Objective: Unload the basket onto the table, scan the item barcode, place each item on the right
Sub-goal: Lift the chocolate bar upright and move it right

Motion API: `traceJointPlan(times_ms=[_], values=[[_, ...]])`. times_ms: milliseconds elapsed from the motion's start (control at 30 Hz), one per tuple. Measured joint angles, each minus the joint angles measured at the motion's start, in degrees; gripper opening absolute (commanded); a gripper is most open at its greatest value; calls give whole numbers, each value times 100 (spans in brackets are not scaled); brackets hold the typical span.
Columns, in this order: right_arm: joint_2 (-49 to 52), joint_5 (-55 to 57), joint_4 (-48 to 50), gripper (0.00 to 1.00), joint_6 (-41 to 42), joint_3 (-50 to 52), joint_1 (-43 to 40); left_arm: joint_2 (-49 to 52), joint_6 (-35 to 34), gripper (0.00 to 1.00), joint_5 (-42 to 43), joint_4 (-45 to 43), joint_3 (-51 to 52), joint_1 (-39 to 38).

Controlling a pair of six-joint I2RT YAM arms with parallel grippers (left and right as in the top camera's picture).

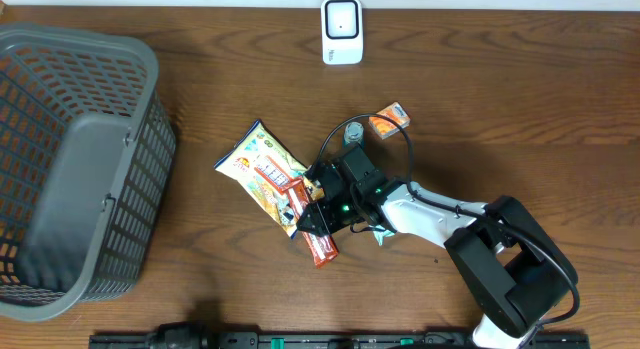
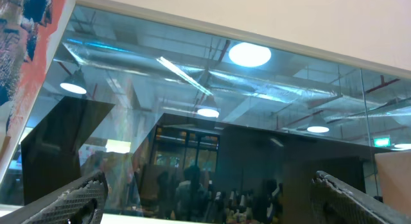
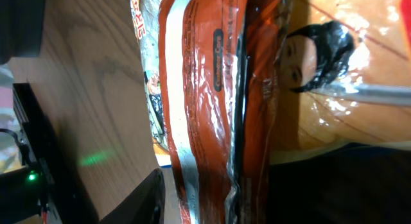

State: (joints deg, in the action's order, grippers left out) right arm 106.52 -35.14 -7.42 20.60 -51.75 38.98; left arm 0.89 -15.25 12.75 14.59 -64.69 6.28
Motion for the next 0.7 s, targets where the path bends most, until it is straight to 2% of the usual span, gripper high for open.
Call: traceJointPlan(times_ms=[67, 167, 333, 700], values=[[17, 20, 105, 37, 2, 7, 0, 0, 0, 100, 0, 0, 0, 0], [66, 13, 254, 29, 22, 7, 0, 0, 0, 100, 0, 0, 0, 0], [74, -46, 450, 1, 39, 7, 0, 0, 0, 100, 0, 0, 0, 0], [90, -874, 883, 1, 72, 7, -90, 0, 0, 100, 0, 0, 0, 0]])
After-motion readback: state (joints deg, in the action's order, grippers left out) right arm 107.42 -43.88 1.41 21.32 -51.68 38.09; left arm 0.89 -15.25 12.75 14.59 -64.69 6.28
